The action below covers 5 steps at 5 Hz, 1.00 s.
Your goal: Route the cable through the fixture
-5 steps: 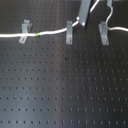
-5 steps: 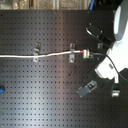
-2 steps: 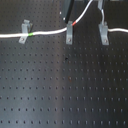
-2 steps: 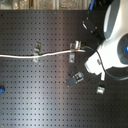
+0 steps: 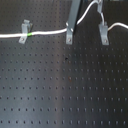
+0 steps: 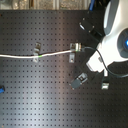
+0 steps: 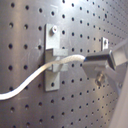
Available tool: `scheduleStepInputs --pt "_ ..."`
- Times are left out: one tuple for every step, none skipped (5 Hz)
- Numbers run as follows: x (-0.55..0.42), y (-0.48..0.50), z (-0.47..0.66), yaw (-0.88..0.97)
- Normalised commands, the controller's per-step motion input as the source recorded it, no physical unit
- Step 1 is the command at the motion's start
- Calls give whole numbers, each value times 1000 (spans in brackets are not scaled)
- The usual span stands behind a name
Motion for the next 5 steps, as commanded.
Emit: scheduleStepInputs --pt "-223 -46 444 -380" --pt "-220 150 351 -134" --pt "-251 191 271 -34" --pt "-28 335 45 60" --pt "27 38 215 0"
